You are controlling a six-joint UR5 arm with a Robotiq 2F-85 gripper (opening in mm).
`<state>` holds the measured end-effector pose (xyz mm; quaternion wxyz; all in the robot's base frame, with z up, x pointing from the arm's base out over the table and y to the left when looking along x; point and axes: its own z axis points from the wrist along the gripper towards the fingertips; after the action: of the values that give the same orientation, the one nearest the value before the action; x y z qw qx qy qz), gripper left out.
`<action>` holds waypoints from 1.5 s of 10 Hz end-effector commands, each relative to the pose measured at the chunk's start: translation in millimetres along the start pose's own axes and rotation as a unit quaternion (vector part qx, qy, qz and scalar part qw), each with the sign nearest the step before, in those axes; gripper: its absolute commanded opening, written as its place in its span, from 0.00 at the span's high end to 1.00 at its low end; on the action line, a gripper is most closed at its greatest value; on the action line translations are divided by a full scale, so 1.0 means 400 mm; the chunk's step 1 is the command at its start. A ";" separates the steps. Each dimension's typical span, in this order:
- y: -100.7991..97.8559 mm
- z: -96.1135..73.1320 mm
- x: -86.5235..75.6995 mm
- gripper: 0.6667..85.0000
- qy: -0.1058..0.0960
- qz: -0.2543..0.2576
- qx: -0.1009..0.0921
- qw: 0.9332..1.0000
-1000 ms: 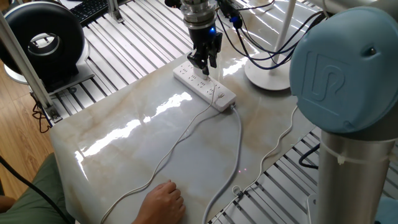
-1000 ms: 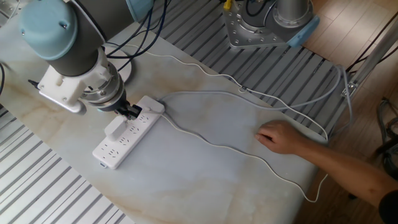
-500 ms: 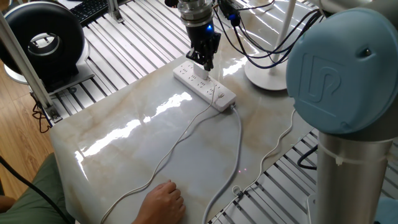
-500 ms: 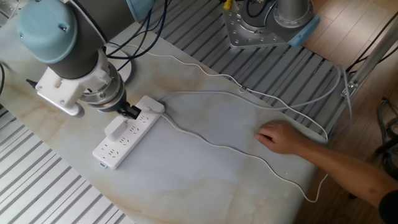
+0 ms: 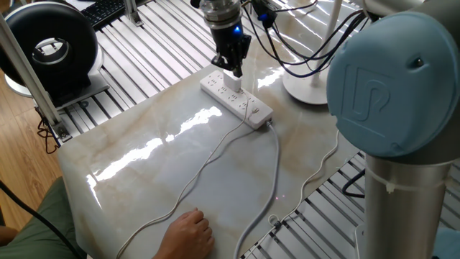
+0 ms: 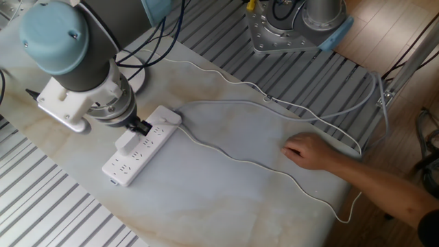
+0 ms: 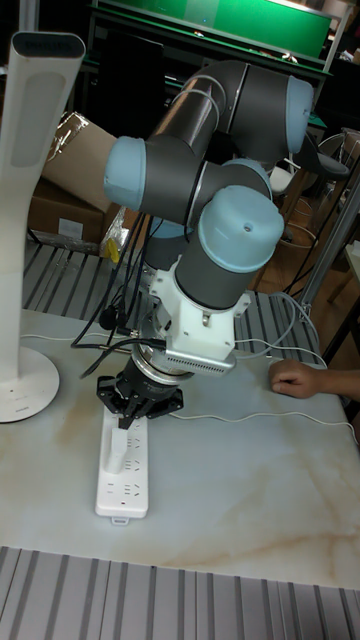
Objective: Plug in the power cord of the desk lamp, turn on the socket, and light up the desk lamp
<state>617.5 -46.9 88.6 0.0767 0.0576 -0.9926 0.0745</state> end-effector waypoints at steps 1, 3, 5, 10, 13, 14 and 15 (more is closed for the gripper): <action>-0.004 0.003 -0.037 1.00 -0.027 0.000 -0.001 1.000; -0.008 0.013 -0.041 1.00 -0.036 -0.004 -0.007 0.999; -0.011 0.022 -0.044 1.00 -0.044 -0.008 -0.010 0.999; -0.012 0.040 -0.060 1.00 -0.063 -0.014 -0.020 0.998; -0.010 0.036 -0.057 1.00 -0.057 -0.013 -0.017 0.998; -0.004 0.023 -0.039 1.00 -0.037 -0.008 -0.014 0.999; 0.001 0.011 -0.022 1.00 -0.020 -0.002 -0.010 1.000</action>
<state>632.9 -51.0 75.0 0.0367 0.0708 -0.9949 0.0619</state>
